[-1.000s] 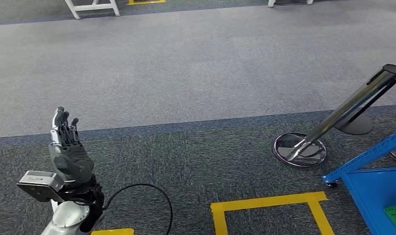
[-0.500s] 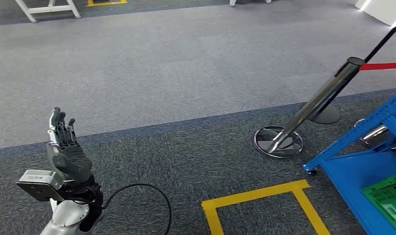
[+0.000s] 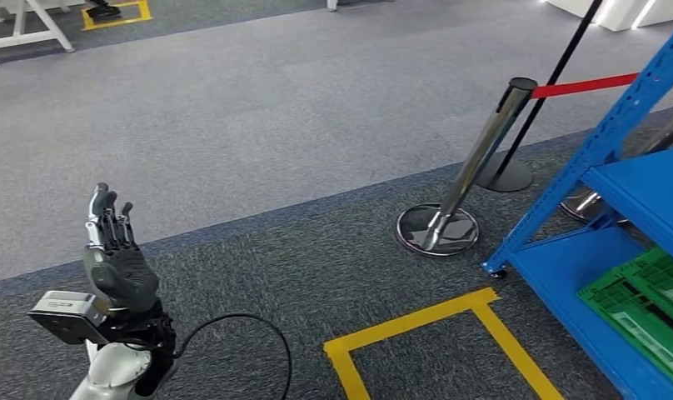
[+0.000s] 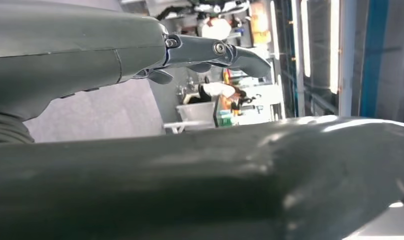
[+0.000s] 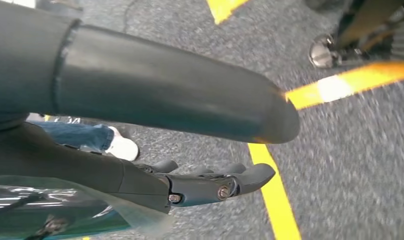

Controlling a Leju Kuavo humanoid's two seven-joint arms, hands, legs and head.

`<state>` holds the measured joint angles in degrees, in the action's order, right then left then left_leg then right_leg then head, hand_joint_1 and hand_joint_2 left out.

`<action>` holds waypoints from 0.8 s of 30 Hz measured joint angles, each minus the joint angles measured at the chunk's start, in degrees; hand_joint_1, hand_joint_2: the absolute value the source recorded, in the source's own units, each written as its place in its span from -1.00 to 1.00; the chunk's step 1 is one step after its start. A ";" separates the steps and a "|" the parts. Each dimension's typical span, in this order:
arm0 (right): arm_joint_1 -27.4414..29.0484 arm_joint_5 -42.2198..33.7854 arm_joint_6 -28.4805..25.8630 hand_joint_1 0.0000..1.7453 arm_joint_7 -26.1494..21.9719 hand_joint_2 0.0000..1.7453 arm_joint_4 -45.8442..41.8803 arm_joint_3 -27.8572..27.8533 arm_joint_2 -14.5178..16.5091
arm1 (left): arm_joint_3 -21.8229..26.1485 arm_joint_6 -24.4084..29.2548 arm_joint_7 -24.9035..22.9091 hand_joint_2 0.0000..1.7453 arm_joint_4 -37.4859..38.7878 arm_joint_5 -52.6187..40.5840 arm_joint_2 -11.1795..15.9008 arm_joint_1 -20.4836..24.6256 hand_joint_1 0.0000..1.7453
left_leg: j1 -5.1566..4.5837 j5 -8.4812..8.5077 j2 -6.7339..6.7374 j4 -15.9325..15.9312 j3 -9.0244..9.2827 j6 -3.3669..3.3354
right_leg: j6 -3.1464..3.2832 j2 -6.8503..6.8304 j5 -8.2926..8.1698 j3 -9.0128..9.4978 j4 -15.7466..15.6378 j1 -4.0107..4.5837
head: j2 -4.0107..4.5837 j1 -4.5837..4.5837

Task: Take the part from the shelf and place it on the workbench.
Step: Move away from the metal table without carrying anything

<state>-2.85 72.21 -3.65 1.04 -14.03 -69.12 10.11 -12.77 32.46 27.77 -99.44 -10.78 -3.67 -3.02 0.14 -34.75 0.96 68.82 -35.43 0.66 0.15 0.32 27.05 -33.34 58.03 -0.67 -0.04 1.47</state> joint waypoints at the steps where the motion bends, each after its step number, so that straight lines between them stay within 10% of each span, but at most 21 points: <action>1: -0.03 0.01 0.00 -1.00 0.02 -1.00 0.00 -0.02 -0.01 | -0.01 0.00 -0.01 -1.00 0.07 0.02 0.02 -0.03 -1.00 | 0.01 -1.22 -0.17 3.49 -1.66 -0.03 | 0.10 0.51 -0.02 -0.02 0.00 0.09 | 0.00 0.01; 3: 0.00 0.03 0.03 -1.00 0.09 -1.00 0.00 -0.05 -0.01 | -0.01 -0.01 -0.01 -1.00 0.17 0.04 0.05 -0.04 -1.00 | 0.00 -0.37 -0.35 5.07 -2.57 -0.35 | 0.16 1.66 -0.06 0.02 0.02 0.24 | 0.00 0.02; 6: 0.01 0.06 0.16 -1.00 0.14 -1.00 0.01 -0.08 0.05 | -0.01 -0.02 -0.01 -1.00 0.19 0.05 0.07 0.01 -1.00 | -0.06 5.65 -2.39 -5.46 2.10 -1.31 | 0.02 3.34 -0.17 0.13 0.08 0.31 | 0.00 0.01; 10: 0.02 0.19 0.27 -1.00 0.19 -1.00 0.02 -0.08 0.14 | -0.03 -0.04 -0.03 -1.00 0.21 0.05 0.09 0.15 -1.00 | -0.33 6.81 -3.65 -11.04 4.23 -1.71 | -1.15 4.94 -0.71 -0.72 0.03 0.00 | 0.00 0.07; 13: 0.22 0.41 0.35 -1.00 0.35 -1.00 0.02 -0.09 0.13 | -0.08 -0.09 -0.05 -1.00 0.21 0.07 -0.01 0.28 -1.00 | -0.13 7.57 -2.14 -12.18 4.56 -2.32 | -1.83 3.18 0.91 -2.30 2.28 0.04 | 0.00 -0.16; 16: 0.05 0.49 0.44 -1.00 0.40 -1.00 0.02 -0.09 0.13 | -0.15 -0.11 -0.09 -1.00 0.29 0.12 -0.04 0.16 -1.00 | -0.21 7.72 -0.27 -12.38 4.52 -2.60 | -2.27 0.51 5.93 -7.12 12.35 0.01 | 0.00 -0.38; 18: 0.10 0.52 0.51 -1.00 0.40 -1.00 0.02 -0.09 0.13 | -0.17 -0.13 -0.14 -1.00 0.40 0.19 -0.04 0.10 -1.00 | -0.24 7.66 0.98 -12.30 4.49 -2.57 | -2.61 0.01 6.16 -8.26 15.14 -0.15 | 0.00 -0.37; 24: 0.02 0.52 0.50 -1.00 0.52 -1.00 0.00 -0.13 0.01 | -0.20 -0.10 -0.27 -1.00 0.48 0.22 -0.04 0.09 -1.00 | -0.29 6.91 3.36 -11.34 4.39 -1.06 | -2.01 -2.64 0.71 0.05 0.30 0.00 | 0.00 -0.31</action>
<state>-2.83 72.73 -3.15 1.56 -14.03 -69.24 10.11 -12.97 32.35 27.50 -98.97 -10.55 -3.72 -2.94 -0.15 -27.84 4.32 57.49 -31.04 -0.40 -1.86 -2.32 27.76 -33.28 58.33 -0.67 -0.04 1.16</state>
